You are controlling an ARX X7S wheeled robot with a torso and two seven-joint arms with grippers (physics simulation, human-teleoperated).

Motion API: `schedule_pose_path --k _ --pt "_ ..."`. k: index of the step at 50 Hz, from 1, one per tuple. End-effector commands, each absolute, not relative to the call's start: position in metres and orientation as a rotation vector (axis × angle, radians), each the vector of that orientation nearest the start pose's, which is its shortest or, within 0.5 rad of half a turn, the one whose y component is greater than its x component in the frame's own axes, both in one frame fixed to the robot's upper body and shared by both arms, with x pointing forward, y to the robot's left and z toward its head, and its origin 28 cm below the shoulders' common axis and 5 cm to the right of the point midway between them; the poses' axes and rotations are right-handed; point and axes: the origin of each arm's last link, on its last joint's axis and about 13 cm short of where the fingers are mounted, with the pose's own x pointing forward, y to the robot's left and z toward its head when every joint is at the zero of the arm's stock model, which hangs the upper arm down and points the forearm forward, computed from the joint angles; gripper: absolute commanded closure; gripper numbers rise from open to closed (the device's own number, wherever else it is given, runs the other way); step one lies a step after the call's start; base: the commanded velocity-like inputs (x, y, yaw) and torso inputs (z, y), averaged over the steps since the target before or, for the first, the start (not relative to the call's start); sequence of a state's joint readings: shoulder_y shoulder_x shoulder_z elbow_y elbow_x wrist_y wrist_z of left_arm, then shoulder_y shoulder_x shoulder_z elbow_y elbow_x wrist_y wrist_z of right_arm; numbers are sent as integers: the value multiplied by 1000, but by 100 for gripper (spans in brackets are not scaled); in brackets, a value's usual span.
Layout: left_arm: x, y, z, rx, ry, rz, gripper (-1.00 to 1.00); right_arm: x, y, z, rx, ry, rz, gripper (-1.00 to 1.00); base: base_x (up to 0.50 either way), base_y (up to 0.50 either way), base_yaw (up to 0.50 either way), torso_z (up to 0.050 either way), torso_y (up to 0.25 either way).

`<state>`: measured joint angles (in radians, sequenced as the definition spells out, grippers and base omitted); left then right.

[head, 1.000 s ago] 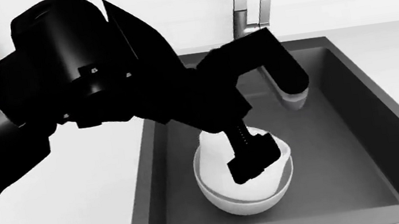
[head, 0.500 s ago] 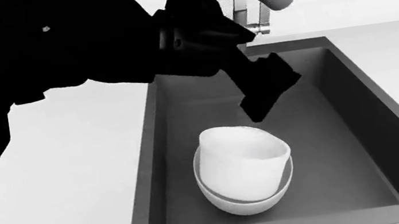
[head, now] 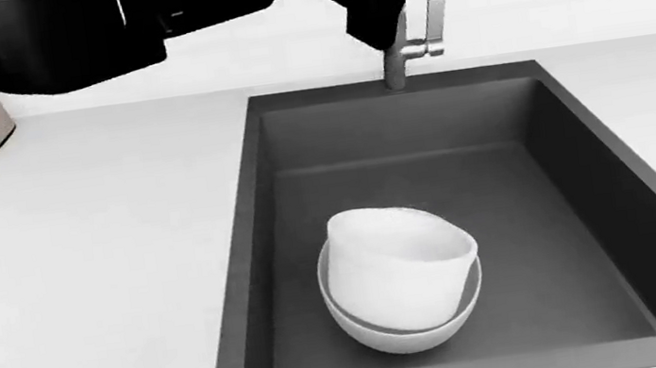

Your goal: Stack the bowls in the sink.

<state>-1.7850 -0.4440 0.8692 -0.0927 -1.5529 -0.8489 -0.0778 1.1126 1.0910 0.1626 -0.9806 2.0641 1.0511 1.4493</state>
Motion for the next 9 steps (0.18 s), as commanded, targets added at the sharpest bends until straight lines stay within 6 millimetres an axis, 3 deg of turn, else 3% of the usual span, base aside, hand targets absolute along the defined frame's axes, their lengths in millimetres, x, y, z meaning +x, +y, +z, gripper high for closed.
schedule_pose_path --k 1,9 --pt "277 183 418 52 -167 -833 -100 110 -153 323 -228 -492 -227 -100 0 0 0 0 0" --pt "272 193 420 33 -190 -746 -100 109 -152 328 -217 -517 -238 -100 0 0 0 0 0"
